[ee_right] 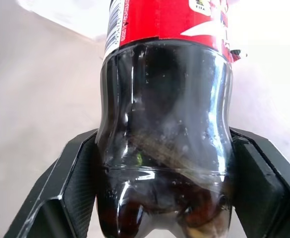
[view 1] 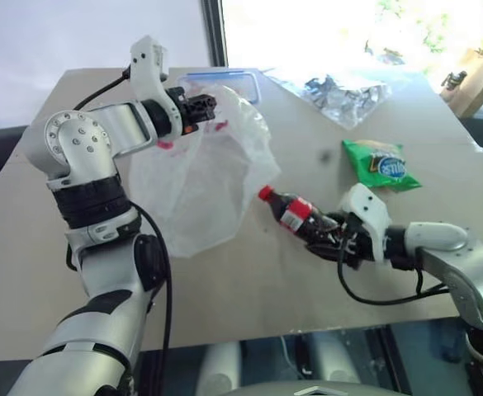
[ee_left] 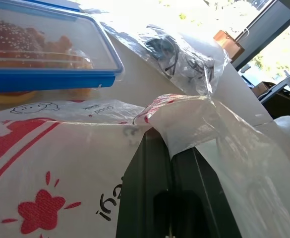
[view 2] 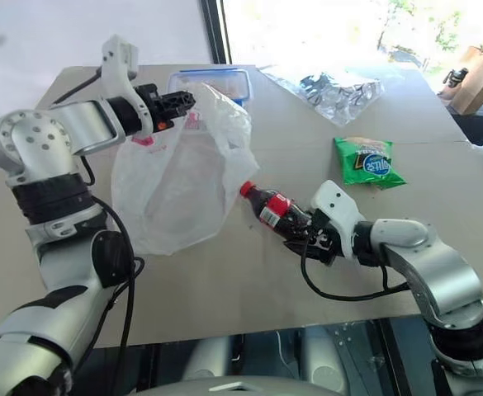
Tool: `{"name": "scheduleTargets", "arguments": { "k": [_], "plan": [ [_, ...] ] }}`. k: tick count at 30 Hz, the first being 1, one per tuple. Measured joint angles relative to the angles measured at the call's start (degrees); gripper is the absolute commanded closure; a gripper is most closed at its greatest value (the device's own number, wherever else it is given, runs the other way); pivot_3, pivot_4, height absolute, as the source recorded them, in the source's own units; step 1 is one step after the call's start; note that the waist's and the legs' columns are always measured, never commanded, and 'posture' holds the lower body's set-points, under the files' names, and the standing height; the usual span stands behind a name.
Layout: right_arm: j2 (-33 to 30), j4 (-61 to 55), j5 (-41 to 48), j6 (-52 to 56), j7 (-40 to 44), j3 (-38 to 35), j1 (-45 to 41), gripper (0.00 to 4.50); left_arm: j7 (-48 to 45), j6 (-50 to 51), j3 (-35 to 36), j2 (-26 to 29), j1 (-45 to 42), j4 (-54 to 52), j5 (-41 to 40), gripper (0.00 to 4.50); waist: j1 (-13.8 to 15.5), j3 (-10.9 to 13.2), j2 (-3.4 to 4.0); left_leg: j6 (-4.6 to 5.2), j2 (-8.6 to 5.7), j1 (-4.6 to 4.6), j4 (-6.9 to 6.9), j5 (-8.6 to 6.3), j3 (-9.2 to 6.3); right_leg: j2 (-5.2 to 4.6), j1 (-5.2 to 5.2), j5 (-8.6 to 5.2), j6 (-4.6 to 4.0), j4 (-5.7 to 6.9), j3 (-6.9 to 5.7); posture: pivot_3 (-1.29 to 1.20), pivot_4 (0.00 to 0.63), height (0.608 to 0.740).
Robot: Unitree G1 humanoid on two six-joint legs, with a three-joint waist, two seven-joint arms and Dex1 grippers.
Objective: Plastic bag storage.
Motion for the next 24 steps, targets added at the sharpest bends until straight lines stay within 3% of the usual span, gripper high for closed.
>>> {"name": "scheduleTargets", "arguments": {
  "k": [4,9,17,24],
  "plan": [
    [5.5,-2.4,5.9,5.5,-3.2,-0.8,-1.3,1.42,-0.1,0.0,0.0,-0.8,-0.8,0.5,-0.1,4.50,0.0,0.0,0.00,0.00,-0.01,-0.01,0.01,0.00,-0.01,-0.01,0.00,0.00,0.00,0.01,0.04,0.00,0.150,0.740],
    [8.7,2.2,6.5,6.3,-7.7,2.9,-8.4,1.42,-1.4,0.4,-1.7,-0.9,-1.1,0.4,-0.6,4.50,-0.1,0.0,0.02,0.00,-0.01,0.02,0.02,0.01,0.01,0.00,-0.03,0.00,-0.01,0.09,0.03,0.00,0.150,0.740],
    [18.7,27.0,-0.5,-1.8,-16.0,11.3,-18.6,1.42,-4.4,6.2,-1.4,0.0,-0.9,-5.5,-5.2,4.50,-0.3,0.0,0.03,-0.03,0.00,-0.33,0.04,0.03,0.00,0.01,-0.52,0.01,-0.01,0.25,0.21,0.00,0.150,0.740],
    [35.9,66.5,-9.1,-22.9,-22.6,11.4,-38.5,1.42,-3.3,12.1,2.3,-2.2,2.4,-10.9,-9.5,4.50,-1.5,0.0,0.07,-0.48,0.03,-0.98,0.07,0.32,-0.02,0.04,-1.18,0.04,-0.03,0.45,0.15,0.00,0.150,0.740]
  ]
}}
